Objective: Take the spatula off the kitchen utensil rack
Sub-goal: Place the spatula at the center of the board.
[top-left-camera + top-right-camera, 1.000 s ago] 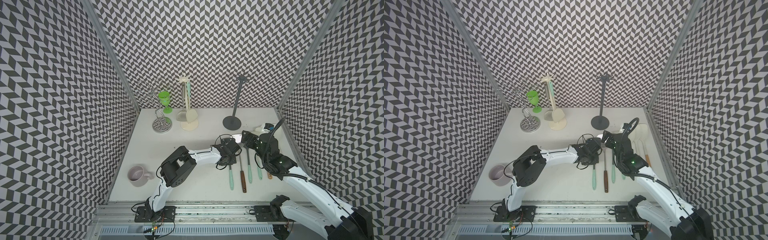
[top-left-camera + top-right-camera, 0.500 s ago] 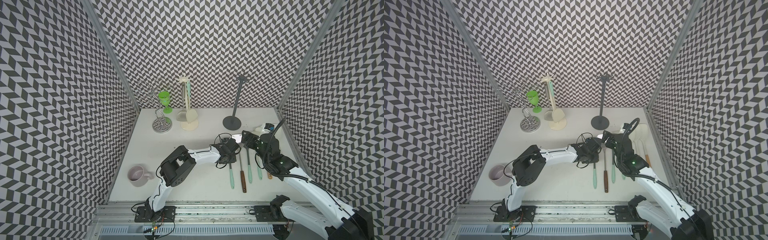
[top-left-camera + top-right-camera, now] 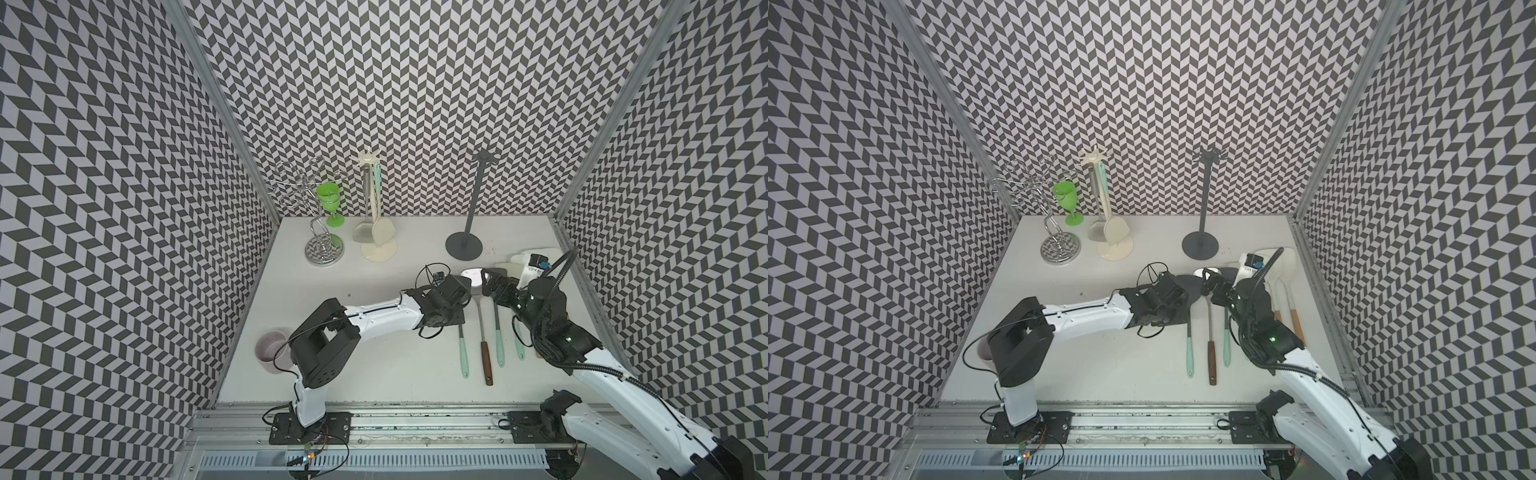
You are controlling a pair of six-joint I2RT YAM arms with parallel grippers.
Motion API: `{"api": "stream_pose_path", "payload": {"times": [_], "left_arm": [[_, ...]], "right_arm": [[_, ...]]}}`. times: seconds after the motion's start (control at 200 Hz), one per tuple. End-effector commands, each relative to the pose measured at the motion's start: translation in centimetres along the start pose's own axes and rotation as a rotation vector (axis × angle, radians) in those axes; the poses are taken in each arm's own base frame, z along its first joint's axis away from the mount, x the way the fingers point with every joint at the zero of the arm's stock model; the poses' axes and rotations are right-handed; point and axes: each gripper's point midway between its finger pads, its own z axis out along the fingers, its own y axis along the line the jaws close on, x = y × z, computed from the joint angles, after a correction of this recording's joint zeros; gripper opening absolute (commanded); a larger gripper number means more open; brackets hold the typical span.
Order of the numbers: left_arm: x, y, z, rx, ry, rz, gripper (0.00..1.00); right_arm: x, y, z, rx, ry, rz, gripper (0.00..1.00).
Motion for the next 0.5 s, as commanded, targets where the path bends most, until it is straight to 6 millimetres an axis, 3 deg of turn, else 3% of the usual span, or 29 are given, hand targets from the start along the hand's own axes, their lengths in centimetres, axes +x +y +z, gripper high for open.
{"api": "stream_pose_path", "payload": {"times": [0.0,0.07,0.195,0.3,0.496], "left_arm": [[-2.2,0.1,-2.9,0.014,-0.095,0.037,0.61],[-2.9,0.8,-4.4,0.007,-0.136,0.041,0.66],[-4.2,2.5,-6.8,-0.012,-0.219,0.046,0.83],[-5.4,5.0,-8.5,-0.051,-0.294,0.019,0.92],[-6.8,8.6,-9.8,-0.046,-0.396,0.013,0.95]], "right_arm": [[-1.5,3.3,-1.7,-0.201,-0.07,0.002,1.0],[-1.0,4.9,-3.0,-0.329,-0.073,-0.024,1.0],[-0.2,6.1,-4.4,-0.448,-0.072,-0.025,1.0],[0.7,6.2,-3.8,-0.453,-0.03,-0.037,1.0],[2.8,6.0,-1.7,-0.44,0.059,-0.07,0.99]]}}
